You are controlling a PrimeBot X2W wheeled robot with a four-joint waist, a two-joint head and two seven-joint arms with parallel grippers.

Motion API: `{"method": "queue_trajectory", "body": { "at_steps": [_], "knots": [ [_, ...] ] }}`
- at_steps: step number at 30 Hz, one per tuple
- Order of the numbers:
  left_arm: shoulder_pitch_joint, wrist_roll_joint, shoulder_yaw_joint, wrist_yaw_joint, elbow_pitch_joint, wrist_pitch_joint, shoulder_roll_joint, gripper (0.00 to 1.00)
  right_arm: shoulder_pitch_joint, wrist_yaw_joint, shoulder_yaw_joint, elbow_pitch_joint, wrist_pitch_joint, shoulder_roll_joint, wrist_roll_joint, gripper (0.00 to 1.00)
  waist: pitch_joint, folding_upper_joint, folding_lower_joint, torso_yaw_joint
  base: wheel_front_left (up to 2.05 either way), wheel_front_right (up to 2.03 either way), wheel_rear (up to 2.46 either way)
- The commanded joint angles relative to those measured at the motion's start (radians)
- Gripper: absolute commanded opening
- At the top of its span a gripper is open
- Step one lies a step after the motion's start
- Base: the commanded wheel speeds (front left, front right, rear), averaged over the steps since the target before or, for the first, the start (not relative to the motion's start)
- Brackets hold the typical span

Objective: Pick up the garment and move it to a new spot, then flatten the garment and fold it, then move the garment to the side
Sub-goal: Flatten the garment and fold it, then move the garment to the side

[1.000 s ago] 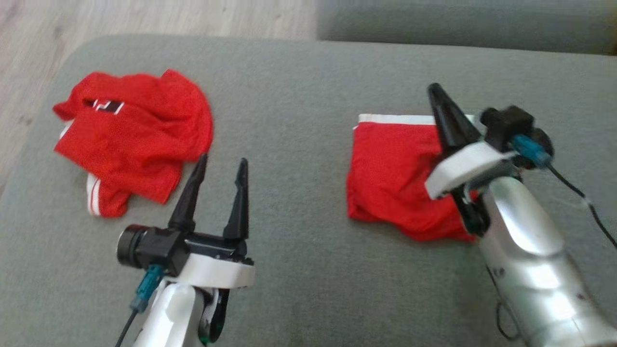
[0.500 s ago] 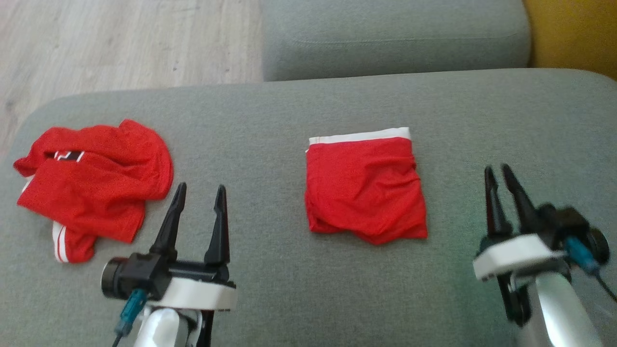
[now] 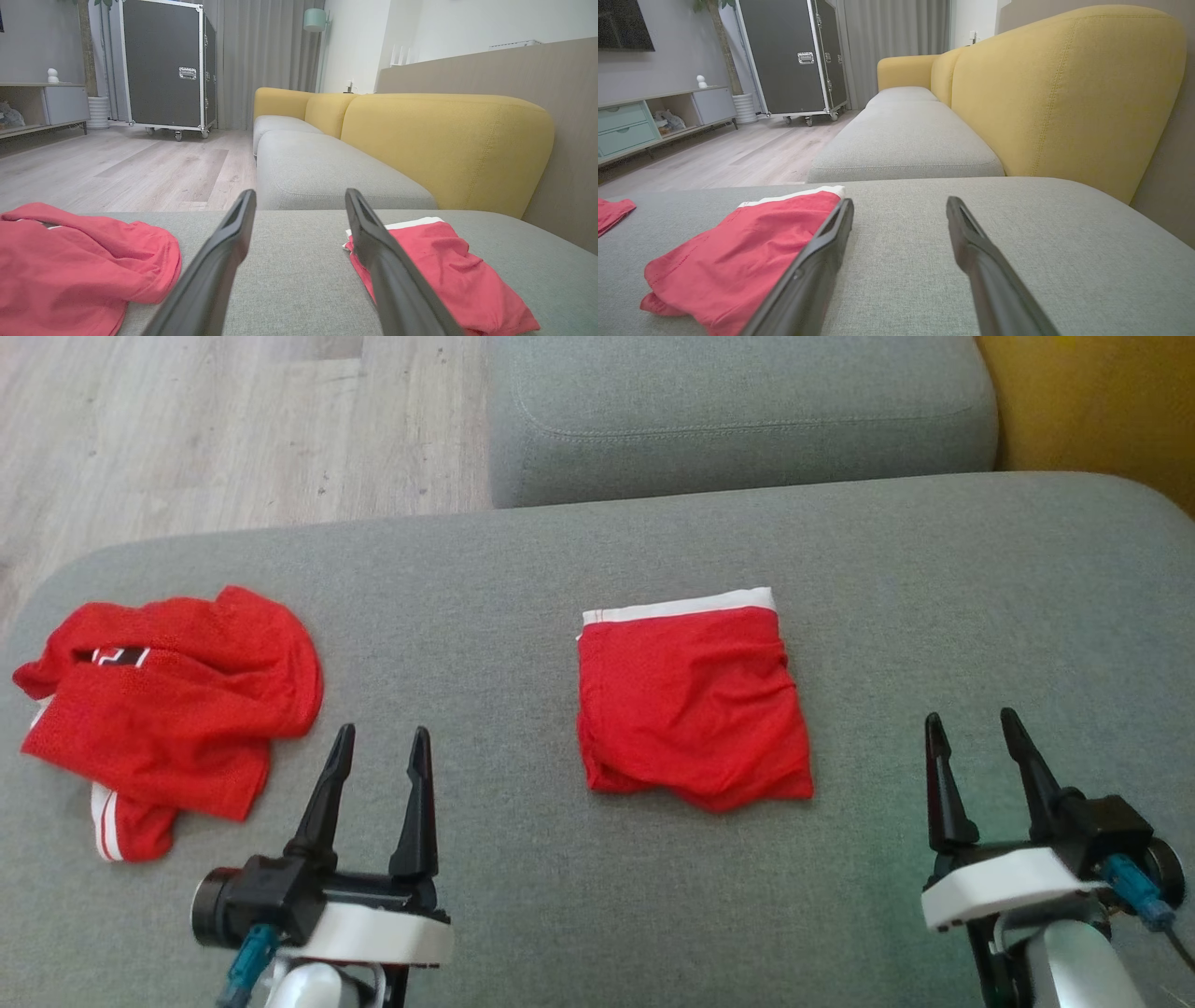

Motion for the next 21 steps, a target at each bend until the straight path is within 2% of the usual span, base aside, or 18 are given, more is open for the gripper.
{"method": "queue_trajectory", "body": {
  "at_steps": [1,13,21],
  "knots": [
    [-0.034,0.006,0.031,-0.003,-0.036,-0.009,0.003,1.00,-0.031,0.007,0.027,-0.039,-0.009,-0.003,0.008,1.00,0.002,0.0000,0.0001,0.006,0.00,0.00,0.00],
    [-0.063,0.006,0.013,-0.006,-0.052,-0.009,0.003,1.00,-0.066,0.007,0.012,-0.028,-0.009,-0.003,-0.025,1.00,0.073,0.0000,0.0001,0.069,0.00,0.00,0.00],
    [-0.097,-0.004,-0.021,-0.002,-0.052,-0.009,0.003,1.00,-0.163,0.007,0.020,0.071,-0.009,-0.003,-0.059,1.00,0.139,0.0000,0.0001,0.119,0.00,0.00,0.00]
  ]
}}
